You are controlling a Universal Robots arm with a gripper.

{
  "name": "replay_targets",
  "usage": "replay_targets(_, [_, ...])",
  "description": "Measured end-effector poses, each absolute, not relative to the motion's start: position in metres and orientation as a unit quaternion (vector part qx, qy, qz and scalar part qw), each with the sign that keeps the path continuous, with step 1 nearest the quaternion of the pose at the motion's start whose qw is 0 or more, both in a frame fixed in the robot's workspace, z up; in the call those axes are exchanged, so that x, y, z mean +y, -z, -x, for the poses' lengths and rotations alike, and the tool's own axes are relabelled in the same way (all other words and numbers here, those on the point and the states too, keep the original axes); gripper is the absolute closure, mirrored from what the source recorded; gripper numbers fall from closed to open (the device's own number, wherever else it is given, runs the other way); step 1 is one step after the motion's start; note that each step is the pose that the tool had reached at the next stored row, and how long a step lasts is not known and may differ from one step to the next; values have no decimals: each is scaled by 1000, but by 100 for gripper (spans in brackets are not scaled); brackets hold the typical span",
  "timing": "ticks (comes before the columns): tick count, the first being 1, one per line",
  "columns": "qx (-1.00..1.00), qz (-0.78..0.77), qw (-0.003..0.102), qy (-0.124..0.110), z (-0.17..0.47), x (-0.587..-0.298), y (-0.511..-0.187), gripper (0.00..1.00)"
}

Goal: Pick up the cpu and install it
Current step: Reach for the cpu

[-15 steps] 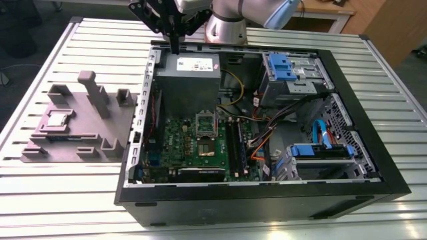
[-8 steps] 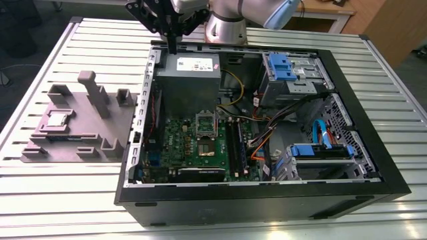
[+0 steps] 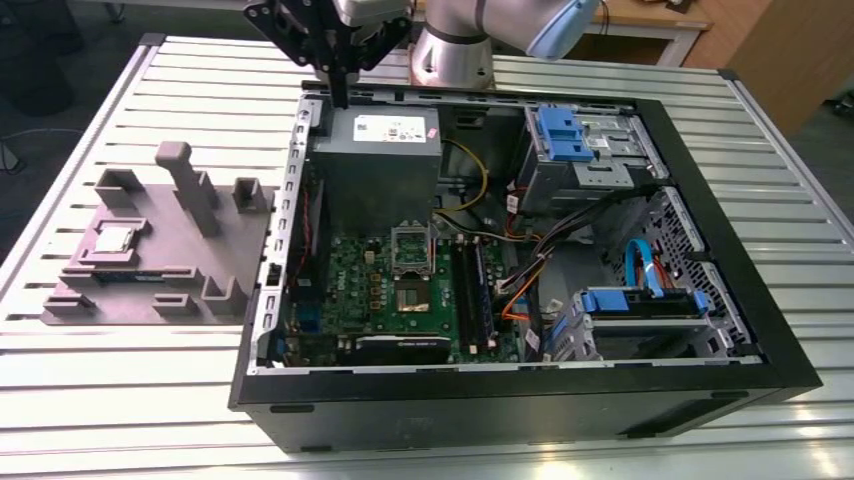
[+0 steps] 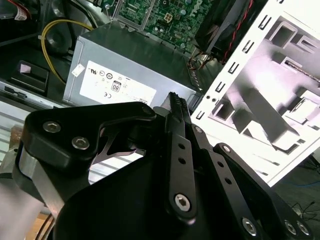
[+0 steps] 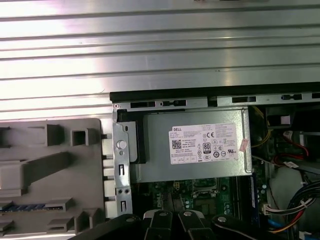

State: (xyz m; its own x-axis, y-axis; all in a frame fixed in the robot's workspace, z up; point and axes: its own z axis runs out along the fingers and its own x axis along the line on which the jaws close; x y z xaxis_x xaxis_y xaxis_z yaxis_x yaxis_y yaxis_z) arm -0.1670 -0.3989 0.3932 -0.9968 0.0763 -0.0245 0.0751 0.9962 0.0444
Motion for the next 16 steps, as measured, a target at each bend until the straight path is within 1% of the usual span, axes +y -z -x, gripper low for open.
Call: replay_targets(16, [999,-38,13,-22,174,-399,-393,90])
